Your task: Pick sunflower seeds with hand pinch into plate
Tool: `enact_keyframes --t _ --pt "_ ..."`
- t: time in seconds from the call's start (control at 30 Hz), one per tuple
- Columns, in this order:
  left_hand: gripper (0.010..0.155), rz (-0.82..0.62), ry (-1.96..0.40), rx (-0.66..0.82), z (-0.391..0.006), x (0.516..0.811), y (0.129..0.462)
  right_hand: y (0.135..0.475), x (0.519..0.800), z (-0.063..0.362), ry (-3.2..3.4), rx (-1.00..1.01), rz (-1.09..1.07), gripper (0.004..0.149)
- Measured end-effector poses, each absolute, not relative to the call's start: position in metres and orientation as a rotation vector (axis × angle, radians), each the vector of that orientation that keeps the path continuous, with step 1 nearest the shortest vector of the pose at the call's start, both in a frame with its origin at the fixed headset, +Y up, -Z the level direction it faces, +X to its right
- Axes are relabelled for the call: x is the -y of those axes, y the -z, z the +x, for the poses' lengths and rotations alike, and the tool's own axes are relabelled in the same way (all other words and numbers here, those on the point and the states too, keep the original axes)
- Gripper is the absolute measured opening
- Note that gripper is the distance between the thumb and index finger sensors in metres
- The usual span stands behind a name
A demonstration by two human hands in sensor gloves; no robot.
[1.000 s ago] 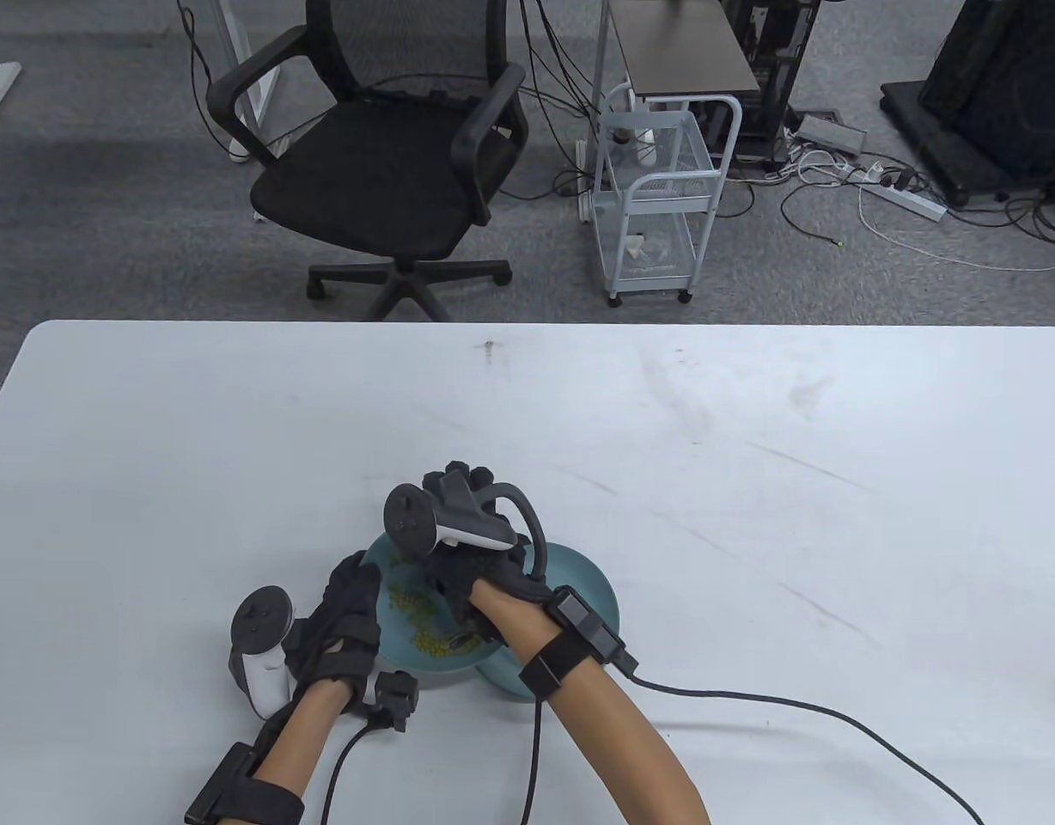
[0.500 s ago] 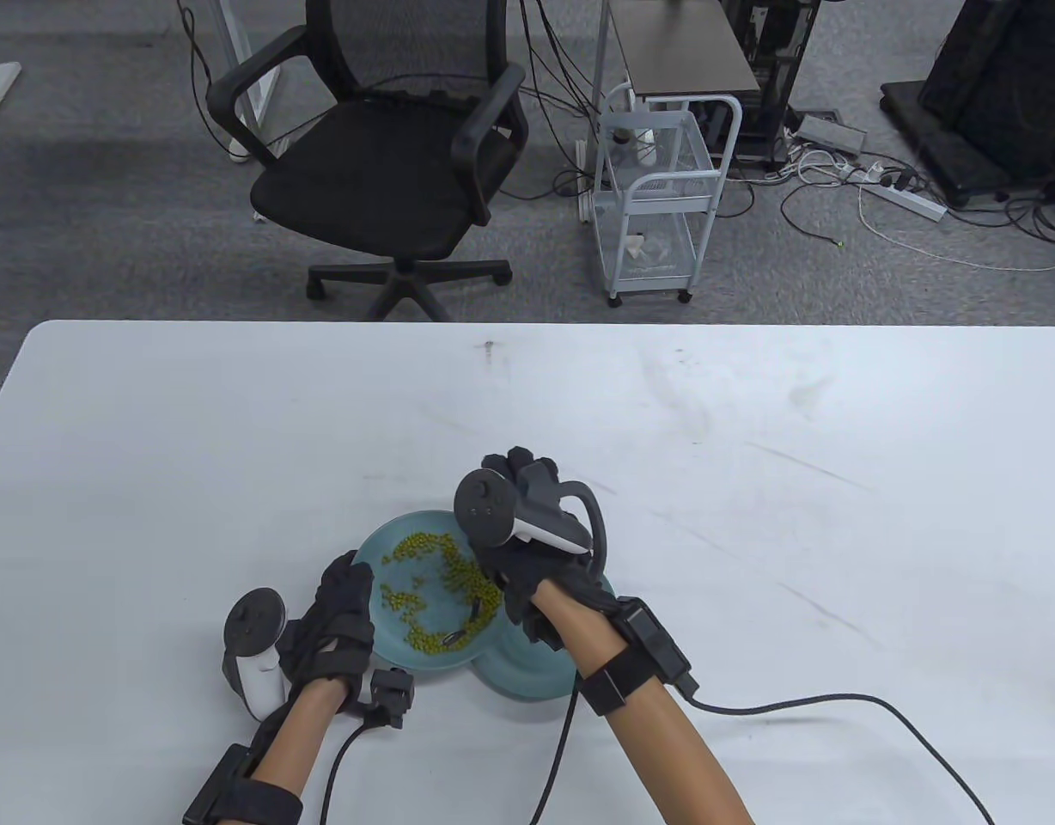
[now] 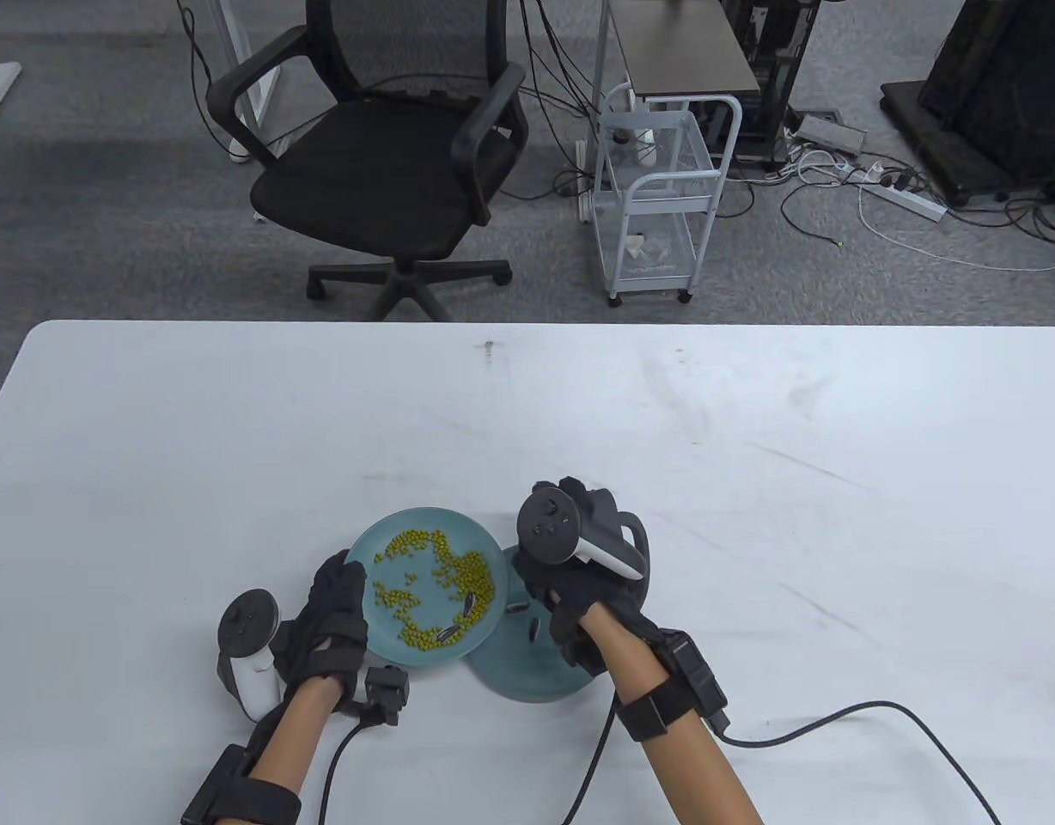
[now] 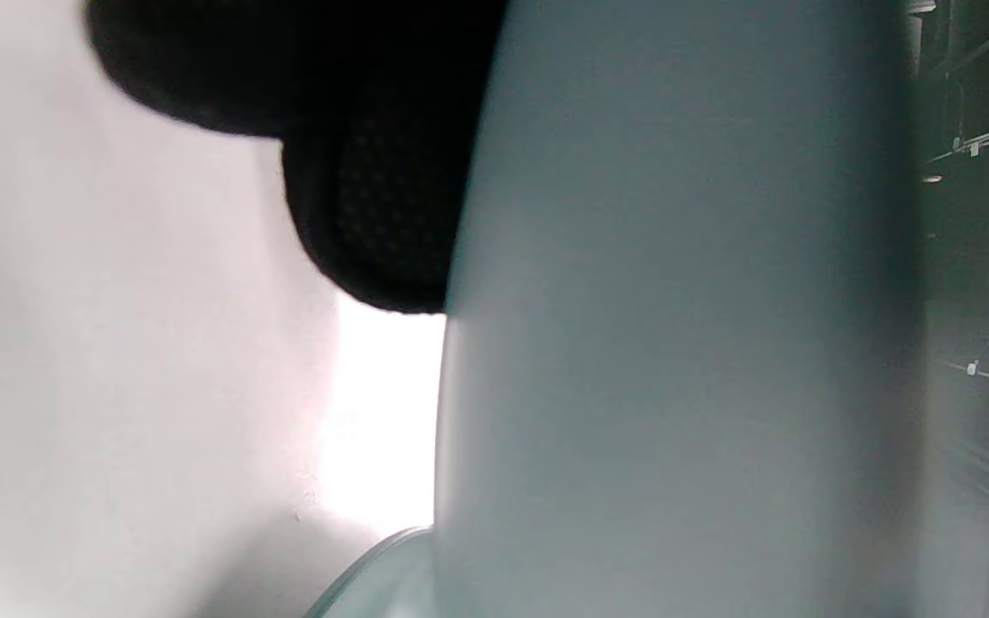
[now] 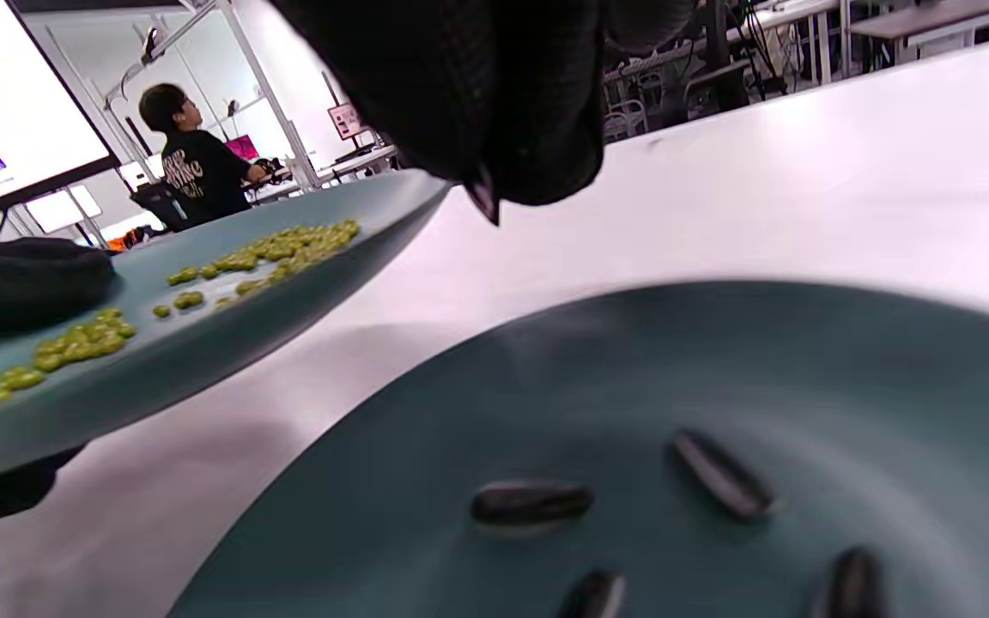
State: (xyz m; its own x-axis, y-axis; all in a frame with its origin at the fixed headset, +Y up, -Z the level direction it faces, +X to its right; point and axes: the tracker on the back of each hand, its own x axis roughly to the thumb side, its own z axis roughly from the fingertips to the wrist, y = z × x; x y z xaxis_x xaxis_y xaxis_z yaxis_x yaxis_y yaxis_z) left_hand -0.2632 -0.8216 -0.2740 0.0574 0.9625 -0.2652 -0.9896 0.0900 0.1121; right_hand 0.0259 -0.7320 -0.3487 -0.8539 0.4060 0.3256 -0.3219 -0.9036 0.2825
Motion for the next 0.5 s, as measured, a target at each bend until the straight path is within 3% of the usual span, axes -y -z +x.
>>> enact_keyframes --t 0.1,0.5 --pt "0.047 -0.11 -1.487 -0.302 -0.263 0.822 0.274 0.353 0.744 0.022 -2.742 -0.394 0.544 0.033" --pt "0.047 -0.107 -1.486 -0.317 -0.271 0.821 0.277 0.36 0.752 0.025 -2.717 -0.359 0.497 0.034"
